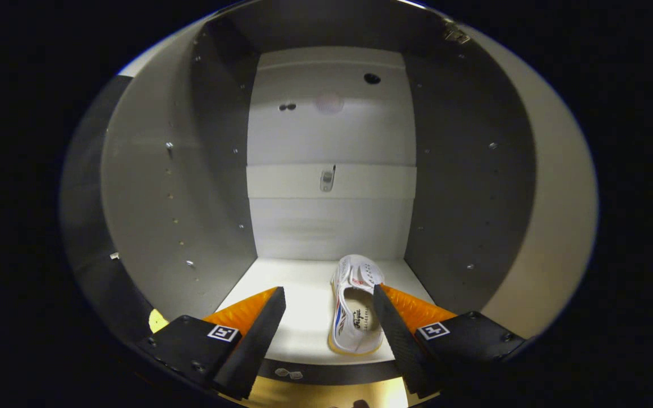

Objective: Open the shoe cabinet door, grab the shoes and put them into the shoe cabinet, then close the shoe cabinet door.

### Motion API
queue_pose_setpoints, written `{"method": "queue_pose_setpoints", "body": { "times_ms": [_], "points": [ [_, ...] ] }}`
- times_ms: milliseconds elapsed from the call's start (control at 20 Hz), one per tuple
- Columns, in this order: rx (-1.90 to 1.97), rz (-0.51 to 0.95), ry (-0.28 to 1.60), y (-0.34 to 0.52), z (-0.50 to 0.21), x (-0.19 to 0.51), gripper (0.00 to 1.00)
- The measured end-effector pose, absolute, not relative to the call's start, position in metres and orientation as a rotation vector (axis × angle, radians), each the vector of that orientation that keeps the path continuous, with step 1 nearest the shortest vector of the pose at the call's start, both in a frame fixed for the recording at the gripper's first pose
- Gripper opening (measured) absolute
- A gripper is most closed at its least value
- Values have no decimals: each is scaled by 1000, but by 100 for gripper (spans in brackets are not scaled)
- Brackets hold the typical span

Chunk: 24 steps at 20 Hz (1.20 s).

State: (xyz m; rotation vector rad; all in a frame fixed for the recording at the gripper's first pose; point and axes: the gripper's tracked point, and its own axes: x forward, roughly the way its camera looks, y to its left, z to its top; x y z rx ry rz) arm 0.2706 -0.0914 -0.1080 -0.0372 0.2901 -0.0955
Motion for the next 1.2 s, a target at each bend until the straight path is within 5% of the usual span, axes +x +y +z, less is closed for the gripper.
{"method": "queue_pose_setpoints", "body": {
  "times_ms": [650,1200],
  "points": [
    [-4,-32,47,-44,31,26,98],
    [-68,-70,-31,-145,101,-128,97]
  ]
}}
